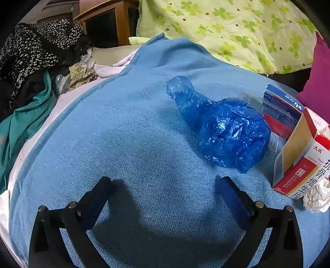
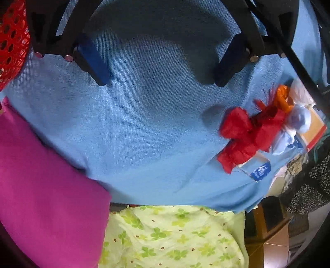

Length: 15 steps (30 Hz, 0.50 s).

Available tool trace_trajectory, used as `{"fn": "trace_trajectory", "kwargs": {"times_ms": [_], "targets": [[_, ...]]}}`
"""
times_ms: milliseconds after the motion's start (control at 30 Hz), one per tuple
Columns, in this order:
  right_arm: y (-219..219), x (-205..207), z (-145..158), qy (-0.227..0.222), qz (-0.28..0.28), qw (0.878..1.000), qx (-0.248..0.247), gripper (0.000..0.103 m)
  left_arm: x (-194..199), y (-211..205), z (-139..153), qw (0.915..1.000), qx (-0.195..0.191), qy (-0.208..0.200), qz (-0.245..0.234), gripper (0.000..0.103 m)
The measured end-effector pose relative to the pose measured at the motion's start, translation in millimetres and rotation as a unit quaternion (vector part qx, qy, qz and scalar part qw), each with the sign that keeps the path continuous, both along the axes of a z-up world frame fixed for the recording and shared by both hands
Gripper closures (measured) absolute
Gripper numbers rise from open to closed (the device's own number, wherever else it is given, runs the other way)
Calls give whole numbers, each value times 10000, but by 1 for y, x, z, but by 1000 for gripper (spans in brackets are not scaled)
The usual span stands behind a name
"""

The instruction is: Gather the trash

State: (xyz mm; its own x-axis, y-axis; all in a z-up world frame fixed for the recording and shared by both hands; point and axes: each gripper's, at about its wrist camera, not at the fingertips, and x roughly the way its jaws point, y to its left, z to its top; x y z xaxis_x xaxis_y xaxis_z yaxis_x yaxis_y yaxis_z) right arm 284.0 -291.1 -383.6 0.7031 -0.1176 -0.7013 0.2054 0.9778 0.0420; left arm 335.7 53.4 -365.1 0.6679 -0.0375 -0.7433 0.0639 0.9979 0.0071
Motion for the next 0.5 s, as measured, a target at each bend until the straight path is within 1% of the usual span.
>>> {"fn": "trace_trajectory", "kwargs": {"times_ms": [300,500], "targets": [[-2,-6,3,-19,-10,10000,22,0,0,0,0,10000,8,-3,6,0],[1,0,0,-33,-8,10000,26,0,0,0,0,10000,9,-3,8,0]]}}
